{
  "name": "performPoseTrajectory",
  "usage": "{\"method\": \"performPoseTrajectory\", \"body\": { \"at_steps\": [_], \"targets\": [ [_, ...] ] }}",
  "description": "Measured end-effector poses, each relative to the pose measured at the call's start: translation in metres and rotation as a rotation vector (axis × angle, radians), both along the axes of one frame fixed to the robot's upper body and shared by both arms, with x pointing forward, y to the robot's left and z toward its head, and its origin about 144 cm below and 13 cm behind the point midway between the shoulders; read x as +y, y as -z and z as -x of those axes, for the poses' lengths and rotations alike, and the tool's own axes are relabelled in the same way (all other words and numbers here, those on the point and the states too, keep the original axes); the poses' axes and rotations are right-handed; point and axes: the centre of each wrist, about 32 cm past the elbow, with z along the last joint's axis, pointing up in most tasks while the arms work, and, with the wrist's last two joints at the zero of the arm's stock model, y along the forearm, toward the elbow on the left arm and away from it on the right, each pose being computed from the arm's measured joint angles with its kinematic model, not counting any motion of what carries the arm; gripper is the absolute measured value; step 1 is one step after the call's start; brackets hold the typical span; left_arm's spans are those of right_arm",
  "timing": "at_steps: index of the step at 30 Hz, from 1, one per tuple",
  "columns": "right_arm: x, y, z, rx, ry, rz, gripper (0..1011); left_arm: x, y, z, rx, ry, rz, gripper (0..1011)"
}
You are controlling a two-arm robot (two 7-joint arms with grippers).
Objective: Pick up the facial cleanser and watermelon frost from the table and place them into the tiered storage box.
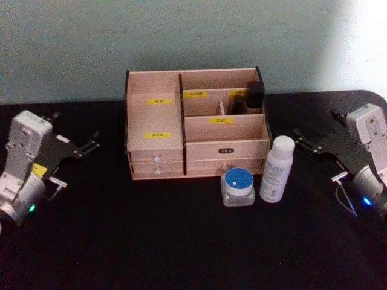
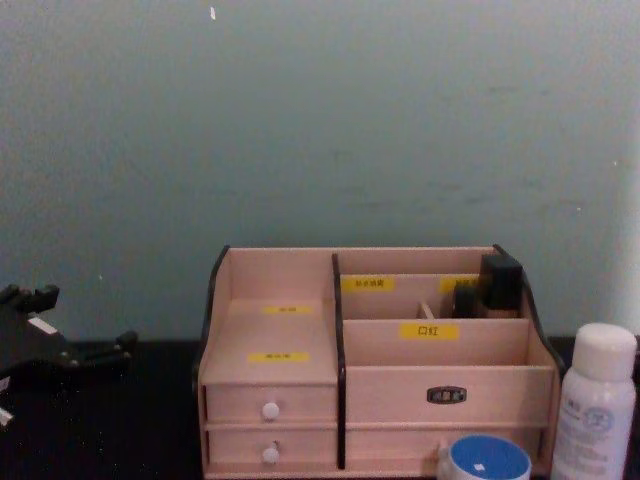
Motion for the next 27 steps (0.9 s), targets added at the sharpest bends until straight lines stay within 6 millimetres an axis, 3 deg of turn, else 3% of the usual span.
{"method": "performPoseTrajectory", "body": {
  "at_steps": [27],
  "targets": [
    [0.0000, 0.0000, 0.0000, 0.000, 0.000, 0.000, 1000, 0.0000, 0.0000, 0.0000, 0.000, 0.000, 0.000, 1001]
  ]
}}
